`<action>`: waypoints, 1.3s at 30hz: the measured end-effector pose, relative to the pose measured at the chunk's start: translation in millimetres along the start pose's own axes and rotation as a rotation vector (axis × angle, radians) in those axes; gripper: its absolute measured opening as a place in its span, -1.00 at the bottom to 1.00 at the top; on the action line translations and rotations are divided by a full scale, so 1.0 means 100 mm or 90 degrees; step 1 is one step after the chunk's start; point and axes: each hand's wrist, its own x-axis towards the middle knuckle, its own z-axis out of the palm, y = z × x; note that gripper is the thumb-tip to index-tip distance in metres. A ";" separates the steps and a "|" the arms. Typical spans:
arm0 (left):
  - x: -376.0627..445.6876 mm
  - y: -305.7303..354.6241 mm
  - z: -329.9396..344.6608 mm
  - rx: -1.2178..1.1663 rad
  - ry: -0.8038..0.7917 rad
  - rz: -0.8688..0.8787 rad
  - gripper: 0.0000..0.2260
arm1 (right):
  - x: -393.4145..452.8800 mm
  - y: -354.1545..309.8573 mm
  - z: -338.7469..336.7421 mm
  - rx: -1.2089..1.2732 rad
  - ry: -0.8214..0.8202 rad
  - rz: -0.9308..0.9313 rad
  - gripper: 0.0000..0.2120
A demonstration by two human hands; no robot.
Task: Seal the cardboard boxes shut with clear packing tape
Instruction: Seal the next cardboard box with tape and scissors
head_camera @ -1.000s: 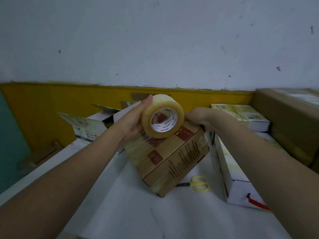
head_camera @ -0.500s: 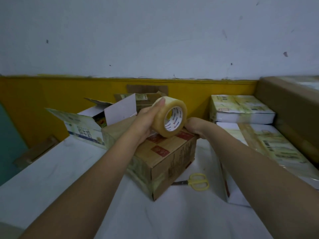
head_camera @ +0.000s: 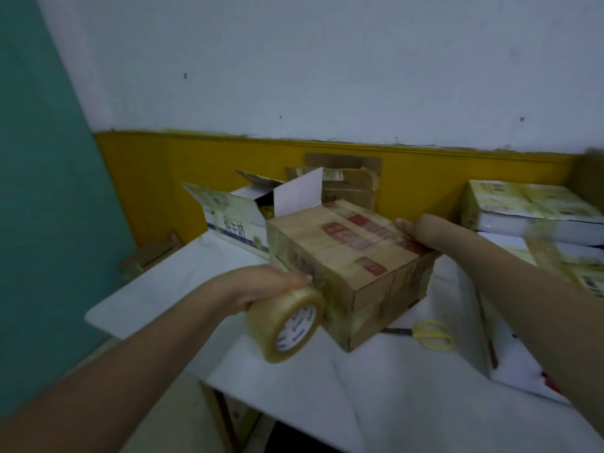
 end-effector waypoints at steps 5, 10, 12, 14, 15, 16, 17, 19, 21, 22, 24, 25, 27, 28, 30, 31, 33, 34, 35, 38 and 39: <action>-0.03 -0.04 -0.06 -0.029 -0.014 0.021 -0.55 | -0.12 0.02 0.02 0.174 0.044 0.017 -0.52; -0.14 -0.40 -0.21 -0.130 -0.023 0.141 -0.33 | -0.25 0.35 0.22 0.411 0.043 0.028 -0.56; -0.20 -0.66 -0.05 -0.195 -0.014 0.208 -0.44 | -0.22 0.43 0.27 0.499 0.004 0.056 -0.61; -0.19 -0.88 0.22 -0.285 -0.005 0.248 -0.29 | -0.22 0.42 0.27 0.502 -0.013 0.064 -0.67; -0.16 -0.94 0.35 -0.353 0.005 0.254 -0.17 | -0.21 0.40 0.27 0.511 -0.021 0.062 -0.68; -0.14 -0.95 0.43 -0.420 0.024 0.258 -0.10 | -0.20 0.38 0.26 0.515 -0.032 0.059 -0.68; -0.13 -0.94 0.46 -0.466 0.046 0.262 -0.08 | -0.20 0.38 0.25 0.514 -0.049 0.058 -0.67; -0.18 -0.81 0.41 -0.492 0.084 0.265 -0.08 | -0.19 0.40 0.22 0.517 -0.092 0.066 -0.68; -0.30 -0.58 0.23 -0.467 0.113 0.294 -0.09 | -0.22 0.42 0.15 0.547 -0.124 0.090 -0.71; -0.37 -0.42 0.11 -0.456 0.126 0.317 -0.11 | -0.24 0.45 0.12 0.570 -0.135 0.109 -0.71; -0.50 0.00 -0.16 -0.455 0.129 0.367 -0.27 | -0.26 0.49 0.09 0.622 -0.164 0.151 -0.73; -0.55 0.25 -0.28 -0.463 0.120 0.383 -0.41 | -0.30 0.49 0.08 0.621 -0.185 0.169 -0.75; -0.62 0.77 -0.42 -0.439 0.101 0.380 -0.58 | -0.34 0.43 0.04 0.523 -0.203 0.184 -0.71; -0.62 1.03 -0.46 -0.406 0.092 0.373 -0.60 | -0.32 0.38 -0.04 0.457 -0.177 0.176 -0.67; -0.56 1.43 -0.46 -0.350 0.073 0.364 -0.64 | -0.31 0.21 -0.31 0.391 -0.077 0.106 -0.64; -0.51 1.58 -0.42 -0.334 0.058 0.359 -0.65 | -0.34 0.08 -0.47 0.411 -0.053 0.057 -0.63; -0.39 1.83 -0.35 -0.313 0.022 0.345 -0.60 | -0.44 -0.20 -0.75 0.460 -0.071 -0.028 -0.60; -0.32 1.93 -0.32 -0.309 0.009 0.338 -0.54 | -0.49 -0.30 -0.85 0.421 -0.073 -0.051 -0.61; -0.25 2.03 -0.31 -0.319 -0.001 0.331 -0.50 | -0.52 -0.37 -0.94 0.356 -0.057 -0.064 -0.63; -0.07 2.25 -0.30 -0.395 0.019 0.306 -0.53 | -0.53 -0.34 -1.08 0.222 -0.051 -0.059 -0.60; 0.00 2.29 -0.31 -0.426 0.026 0.299 -0.57 | -0.50 -0.26 -1.10 0.228 -0.065 -0.062 -0.57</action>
